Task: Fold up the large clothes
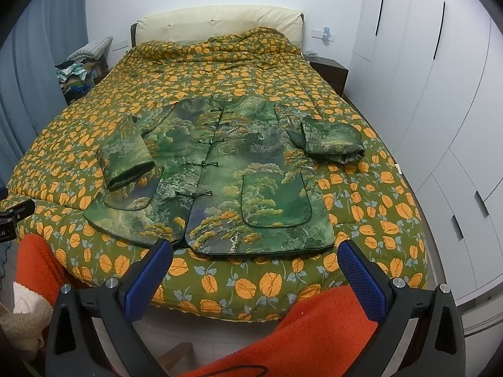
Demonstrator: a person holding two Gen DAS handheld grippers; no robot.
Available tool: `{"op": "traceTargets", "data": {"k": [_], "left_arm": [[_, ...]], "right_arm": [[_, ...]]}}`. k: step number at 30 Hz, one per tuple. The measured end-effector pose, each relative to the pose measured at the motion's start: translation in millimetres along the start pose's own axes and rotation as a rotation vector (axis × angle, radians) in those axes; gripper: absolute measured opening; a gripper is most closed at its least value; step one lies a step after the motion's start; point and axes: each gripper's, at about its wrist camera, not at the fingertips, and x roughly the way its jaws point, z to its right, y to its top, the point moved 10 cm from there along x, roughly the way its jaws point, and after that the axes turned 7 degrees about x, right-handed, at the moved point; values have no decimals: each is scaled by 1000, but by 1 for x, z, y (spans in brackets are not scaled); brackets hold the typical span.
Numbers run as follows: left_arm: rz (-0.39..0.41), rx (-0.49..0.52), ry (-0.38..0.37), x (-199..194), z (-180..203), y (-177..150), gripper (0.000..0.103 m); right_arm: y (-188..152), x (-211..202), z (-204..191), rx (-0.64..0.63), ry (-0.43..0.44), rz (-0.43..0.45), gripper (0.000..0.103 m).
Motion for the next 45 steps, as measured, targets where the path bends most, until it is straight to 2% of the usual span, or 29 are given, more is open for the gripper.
{"op": "traceTargets", "data": {"k": [18, 45], "left_arm": [[-8, 32, -18, -1, 10, -2, 103], [-4, 26, -41, -2, 10, -2, 103]], "right_arm": [[4, -2, 8, 9, -25, 1, 103], [1, -3, 14, 4, -52, 2, 103]]}}
